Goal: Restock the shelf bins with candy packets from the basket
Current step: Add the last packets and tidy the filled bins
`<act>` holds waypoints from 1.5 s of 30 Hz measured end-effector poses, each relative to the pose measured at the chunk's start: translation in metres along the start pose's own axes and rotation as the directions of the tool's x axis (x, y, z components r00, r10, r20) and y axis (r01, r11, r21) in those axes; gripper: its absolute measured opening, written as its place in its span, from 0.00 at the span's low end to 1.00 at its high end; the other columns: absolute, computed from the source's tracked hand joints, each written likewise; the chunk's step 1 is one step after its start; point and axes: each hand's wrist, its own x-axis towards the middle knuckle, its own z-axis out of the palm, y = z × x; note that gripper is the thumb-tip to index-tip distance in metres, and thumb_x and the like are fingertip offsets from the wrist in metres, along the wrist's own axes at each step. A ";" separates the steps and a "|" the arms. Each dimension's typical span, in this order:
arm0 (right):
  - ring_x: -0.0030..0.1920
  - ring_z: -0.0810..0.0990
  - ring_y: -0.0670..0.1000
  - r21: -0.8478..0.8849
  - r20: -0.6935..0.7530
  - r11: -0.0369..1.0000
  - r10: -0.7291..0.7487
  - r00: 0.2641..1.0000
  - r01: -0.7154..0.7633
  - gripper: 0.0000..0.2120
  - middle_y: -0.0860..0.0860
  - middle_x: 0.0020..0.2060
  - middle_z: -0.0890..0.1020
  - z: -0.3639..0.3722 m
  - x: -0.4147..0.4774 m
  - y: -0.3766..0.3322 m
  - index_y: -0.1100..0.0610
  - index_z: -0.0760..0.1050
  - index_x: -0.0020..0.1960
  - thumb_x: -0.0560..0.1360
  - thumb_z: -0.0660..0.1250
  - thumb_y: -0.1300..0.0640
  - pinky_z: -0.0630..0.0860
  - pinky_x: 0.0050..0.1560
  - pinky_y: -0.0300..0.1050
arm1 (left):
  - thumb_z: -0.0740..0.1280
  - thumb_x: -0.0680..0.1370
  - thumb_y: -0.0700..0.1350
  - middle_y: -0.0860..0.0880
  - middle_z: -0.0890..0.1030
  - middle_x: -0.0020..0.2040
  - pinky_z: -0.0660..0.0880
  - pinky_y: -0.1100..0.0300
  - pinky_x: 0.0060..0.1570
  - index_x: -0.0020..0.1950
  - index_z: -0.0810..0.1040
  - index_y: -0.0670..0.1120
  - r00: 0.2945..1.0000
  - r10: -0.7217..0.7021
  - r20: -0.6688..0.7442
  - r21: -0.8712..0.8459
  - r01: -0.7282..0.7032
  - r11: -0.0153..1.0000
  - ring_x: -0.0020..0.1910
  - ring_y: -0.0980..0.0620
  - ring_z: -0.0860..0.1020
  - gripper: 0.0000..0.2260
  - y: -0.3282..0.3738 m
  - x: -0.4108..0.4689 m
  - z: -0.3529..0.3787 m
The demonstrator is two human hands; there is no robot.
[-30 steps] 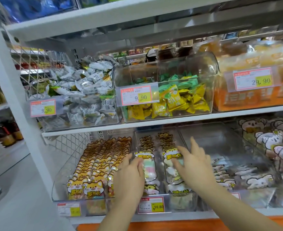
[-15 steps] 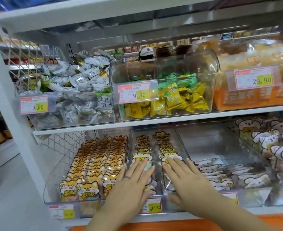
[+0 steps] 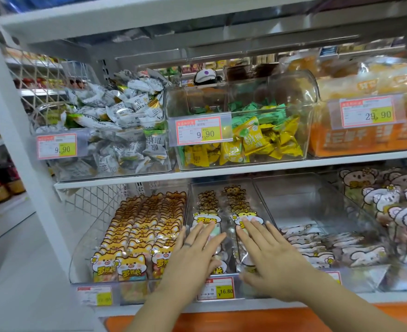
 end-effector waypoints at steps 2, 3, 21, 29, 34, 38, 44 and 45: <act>0.72 0.71 0.56 0.001 -0.027 1.000 0.008 1.000 -0.008 0.38 0.56 0.73 0.70 -0.004 -0.002 -0.001 0.55 0.67 0.76 0.75 0.55 0.31 0.57 0.68 0.54 | 0.57 0.81 0.60 0.57 0.65 0.78 0.58 0.43 0.74 0.75 0.63 0.61 1.000 -0.007 0.000 -0.063 0.007 0.998 0.77 0.51 0.63 0.22 -0.001 -0.002 -0.008; 0.72 0.71 0.56 0.004 -0.036 1.000 0.009 0.999 -0.009 0.36 0.56 0.74 0.70 -0.006 -0.003 -0.002 0.53 0.67 0.76 0.76 0.55 0.32 0.57 0.68 0.54 | 0.54 0.82 0.58 0.58 0.63 0.78 0.58 0.42 0.75 0.75 0.63 0.62 1.000 -0.020 -0.017 -0.088 0.019 0.996 0.78 0.51 0.61 0.21 -0.001 -0.004 -0.010; 0.77 0.58 0.49 0.297 0.170 0.955 -0.075 0.983 0.022 0.22 0.47 0.77 0.63 -0.044 0.034 0.022 0.46 0.64 0.77 0.83 0.56 0.44 0.51 0.78 0.48 | 0.52 0.82 0.54 0.71 0.71 0.61 0.60 0.82 0.58 0.66 0.70 0.63 0.808 -0.524 -0.270 -0.746 0.168 0.644 0.60 0.77 0.68 0.15 0.007 -0.025 -0.061; 0.71 0.70 0.50 0.376 -0.144 0.925 -0.003 0.990 0.057 0.15 0.45 0.68 0.76 -0.018 0.041 0.023 0.48 0.77 0.67 0.82 0.62 0.48 0.65 0.72 0.47 | 0.51 0.82 0.56 0.62 0.75 0.64 0.69 0.64 0.66 0.70 0.69 0.62 0.816 -0.506 -0.278 -0.702 0.187 0.687 0.66 0.63 0.72 0.18 0.006 -0.024 -0.060; 0.60 0.77 0.45 0.522 -0.264 0.853 0.143 0.954 0.016 0.11 0.44 0.56 0.82 -0.036 0.021 0.000 0.50 0.82 0.59 0.80 0.65 0.50 0.73 0.64 0.44 | 0.50 0.85 0.56 0.62 0.75 0.65 0.70 0.58 0.65 0.71 0.71 0.61 0.795 -0.464 -0.390 -0.617 0.148 0.773 0.67 0.58 0.72 0.18 0.012 -0.027 -0.051; 0.45 0.83 0.45 0.969 0.118 0.163 0.346 0.931 -0.184 0.15 0.46 0.44 0.86 -0.078 0.011 -0.023 0.49 0.81 0.54 0.79 0.62 0.41 0.79 0.47 0.39 | 0.54 0.84 0.50 0.57 0.75 0.67 0.70 0.55 0.64 0.72 0.72 0.57 0.797 -0.287 -0.532 -0.453 0.018 0.891 0.66 0.54 0.73 0.18 0.022 -0.031 -0.042; 0.27 0.69 0.48 0.951 0.309 -0.047 0.197 0.930 -0.306 0.10 0.50 0.27 0.74 -0.092 0.014 -0.033 0.51 0.76 0.38 0.78 0.69 0.52 0.63 0.29 0.39 | 0.64 0.79 0.48 0.48 0.72 0.68 0.68 0.55 0.67 0.70 0.71 0.51 0.802 0.041 -0.596 -0.246 -0.231 0.941 0.67 0.48 0.72 0.18 0.028 -0.037 -0.037; 0.26 0.67 0.47 0.957 0.284 -0.019 0.234 0.930 -0.288 0.10 0.49 0.25 0.72 -0.092 0.013 -0.031 0.51 0.76 0.38 0.78 0.69 0.54 0.62 0.28 0.38 | 0.65 0.79 0.50 0.49 0.70 0.68 0.66 0.59 0.68 0.71 0.70 0.52 0.821 0.024 -0.570 -0.276 -0.219 0.936 0.68 0.51 0.70 0.20 0.022 -0.042 -0.036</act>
